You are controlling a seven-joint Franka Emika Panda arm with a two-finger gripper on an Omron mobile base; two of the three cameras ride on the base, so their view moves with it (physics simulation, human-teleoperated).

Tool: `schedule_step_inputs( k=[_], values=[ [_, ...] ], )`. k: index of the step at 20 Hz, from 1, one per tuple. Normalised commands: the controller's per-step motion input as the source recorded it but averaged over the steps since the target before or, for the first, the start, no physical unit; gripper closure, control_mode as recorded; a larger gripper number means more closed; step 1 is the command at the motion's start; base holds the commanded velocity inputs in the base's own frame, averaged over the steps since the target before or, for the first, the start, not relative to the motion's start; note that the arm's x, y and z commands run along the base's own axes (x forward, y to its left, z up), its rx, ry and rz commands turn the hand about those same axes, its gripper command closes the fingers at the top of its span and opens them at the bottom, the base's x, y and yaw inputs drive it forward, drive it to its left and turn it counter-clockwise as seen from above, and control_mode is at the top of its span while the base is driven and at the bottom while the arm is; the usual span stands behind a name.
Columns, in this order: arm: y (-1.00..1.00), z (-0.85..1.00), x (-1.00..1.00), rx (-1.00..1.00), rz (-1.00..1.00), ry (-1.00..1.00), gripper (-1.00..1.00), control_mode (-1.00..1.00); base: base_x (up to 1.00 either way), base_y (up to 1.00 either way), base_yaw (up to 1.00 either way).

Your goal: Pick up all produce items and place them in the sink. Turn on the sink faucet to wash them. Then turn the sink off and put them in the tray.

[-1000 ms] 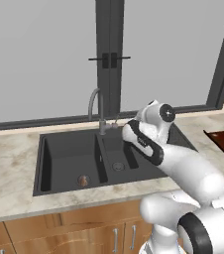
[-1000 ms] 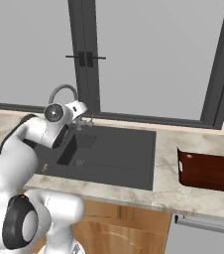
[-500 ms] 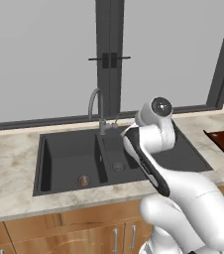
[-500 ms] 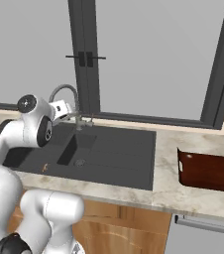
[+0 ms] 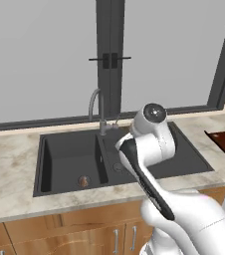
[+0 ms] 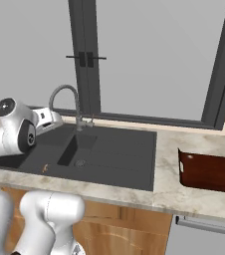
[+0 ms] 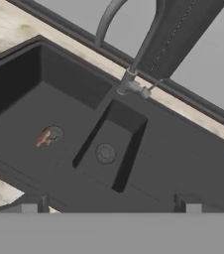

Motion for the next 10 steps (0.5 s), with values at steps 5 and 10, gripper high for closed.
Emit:
schedule_step_inputs(
  k=[5, 10],
  values=[
    [0.6, -0.21, -0.34, 0.0, -0.13, 0.0, -1.0, -1.0, 0.0, 0.0, 0.0],
    [0.59, -0.12, -0.11, 0.0, -0.17, 0.01, -1.0, -1.0, 0.0, 0.0, 0.0]
  ],
)
